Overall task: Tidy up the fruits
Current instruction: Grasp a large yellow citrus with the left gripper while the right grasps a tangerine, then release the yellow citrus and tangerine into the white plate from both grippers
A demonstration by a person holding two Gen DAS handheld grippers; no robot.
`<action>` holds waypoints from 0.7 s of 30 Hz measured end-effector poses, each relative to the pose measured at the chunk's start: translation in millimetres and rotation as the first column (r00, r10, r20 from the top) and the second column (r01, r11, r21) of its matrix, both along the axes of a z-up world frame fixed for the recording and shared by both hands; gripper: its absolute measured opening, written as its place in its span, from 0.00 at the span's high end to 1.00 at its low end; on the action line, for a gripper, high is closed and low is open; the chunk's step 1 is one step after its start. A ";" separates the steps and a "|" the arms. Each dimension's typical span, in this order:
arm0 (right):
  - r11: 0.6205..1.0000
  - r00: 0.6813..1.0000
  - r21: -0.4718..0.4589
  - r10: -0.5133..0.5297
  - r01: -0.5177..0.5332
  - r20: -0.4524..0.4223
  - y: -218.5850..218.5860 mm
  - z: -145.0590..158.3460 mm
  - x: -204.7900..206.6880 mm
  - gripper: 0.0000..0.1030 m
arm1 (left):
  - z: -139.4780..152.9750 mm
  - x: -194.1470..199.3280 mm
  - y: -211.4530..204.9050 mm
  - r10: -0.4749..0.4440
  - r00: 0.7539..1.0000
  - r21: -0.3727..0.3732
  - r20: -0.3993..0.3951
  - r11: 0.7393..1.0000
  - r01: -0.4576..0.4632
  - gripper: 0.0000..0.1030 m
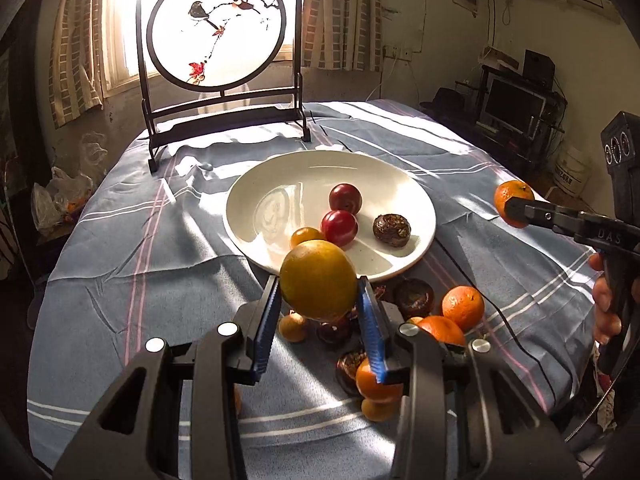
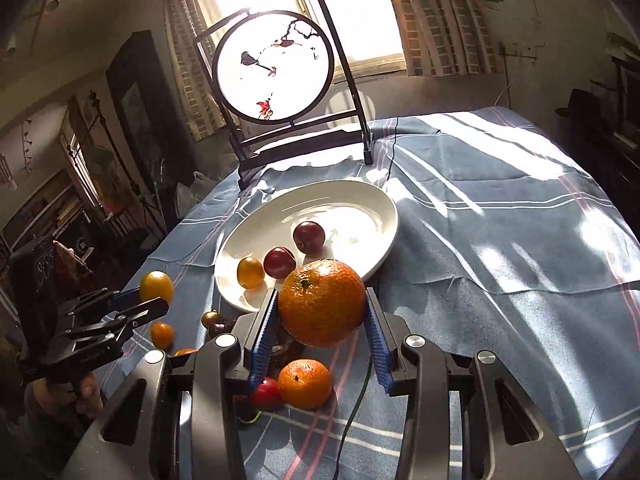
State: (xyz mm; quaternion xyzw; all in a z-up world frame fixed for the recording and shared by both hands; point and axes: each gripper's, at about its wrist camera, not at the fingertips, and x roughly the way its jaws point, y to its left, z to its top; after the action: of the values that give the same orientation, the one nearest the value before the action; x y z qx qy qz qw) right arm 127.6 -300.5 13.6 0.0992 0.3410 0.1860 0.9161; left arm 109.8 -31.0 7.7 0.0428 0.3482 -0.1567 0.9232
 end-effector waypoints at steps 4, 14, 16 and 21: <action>1.000 0.998 -0.012 -0.002 0.001 -0.057 16.8 -11.8 43.6 0.59 | -4.5 54.1 -4.3 0.014 0.997 -0.024 -0.073 1.000 -0.015 0.64; 1.000 0.998 0.001 -0.023 0.023 -0.059 32.6 -20.1 95.5 0.53 | -25.8 123.7 -8.6 0.100 0.979 -0.011 -0.176 0.995 -0.103 0.60; 1.000 0.999 0.002 -0.021 0.021 -0.038 29.6 -13.3 86.4 0.52 | -18.4 117.2 -1.1 0.122 0.980 -0.034 -0.155 0.991 -0.128 0.45; 0.999 1.000 -0.039 -0.014 0.014 0.005 21.4 -4.9 43.7 0.52 | 7.4 70.5 16.6 0.118 0.990 -0.055 -0.072 0.991 -0.122 0.36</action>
State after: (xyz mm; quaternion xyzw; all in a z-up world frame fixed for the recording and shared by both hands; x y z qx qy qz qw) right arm 171.3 -279.1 8.7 0.0833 0.3419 0.1729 0.9199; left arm 180.4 -14.5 15.1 -0.0110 0.3770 -0.1127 0.9192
